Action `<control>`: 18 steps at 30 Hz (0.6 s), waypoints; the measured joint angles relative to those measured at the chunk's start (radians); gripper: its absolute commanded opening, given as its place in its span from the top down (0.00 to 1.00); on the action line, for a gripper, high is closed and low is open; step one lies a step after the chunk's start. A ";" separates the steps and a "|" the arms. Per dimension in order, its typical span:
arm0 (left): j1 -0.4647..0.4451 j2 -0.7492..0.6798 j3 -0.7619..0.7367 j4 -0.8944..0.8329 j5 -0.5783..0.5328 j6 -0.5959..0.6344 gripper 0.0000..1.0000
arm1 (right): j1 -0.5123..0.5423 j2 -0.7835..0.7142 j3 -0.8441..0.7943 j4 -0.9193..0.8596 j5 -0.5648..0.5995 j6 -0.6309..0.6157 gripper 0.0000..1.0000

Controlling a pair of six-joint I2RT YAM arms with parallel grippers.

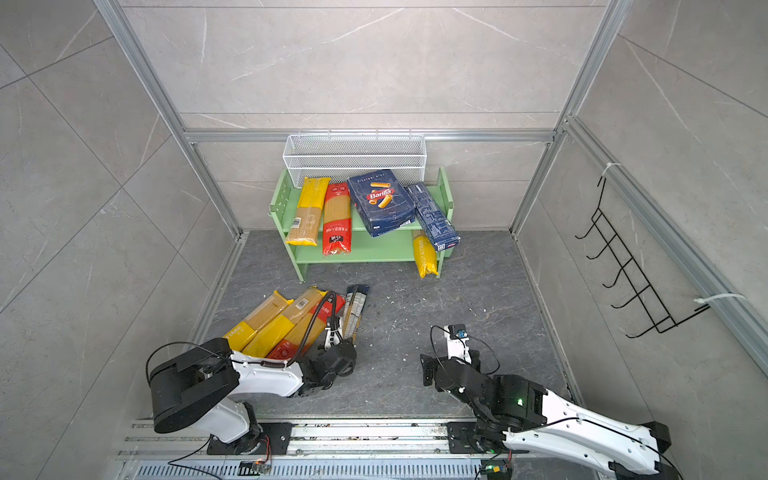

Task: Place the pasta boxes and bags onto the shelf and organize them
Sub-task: 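Close the left gripper on the clear spaghetti bag with blue top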

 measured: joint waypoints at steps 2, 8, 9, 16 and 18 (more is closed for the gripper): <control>-0.005 -0.019 -0.021 0.010 0.012 -0.002 1.00 | 0.000 0.022 0.010 -0.002 0.001 0.000 0.01; -0.039 -0.083 -0.040 -0.046 0.019 -0.001 1.00 | 0.000 0.077 0.029 0.002 0.002 0.000 0.01; -0.048 -0.097 -0.040 -0.070 0.019 0.000 1.00 | 0.000 0.081 0.032 0.002 0.004 0.000 0.01; -0.074 -0.168 -0.039 -0.171 0.009 0.055 1.00 | 0.000 0.080 0.045 0.002 0.026 0.000 0.01; -0.074 -0.177 -0.039 -0.175 0.009 0.085 1.00 | 0.000 0.069 0.045 0.002 0.032 0.000 0.01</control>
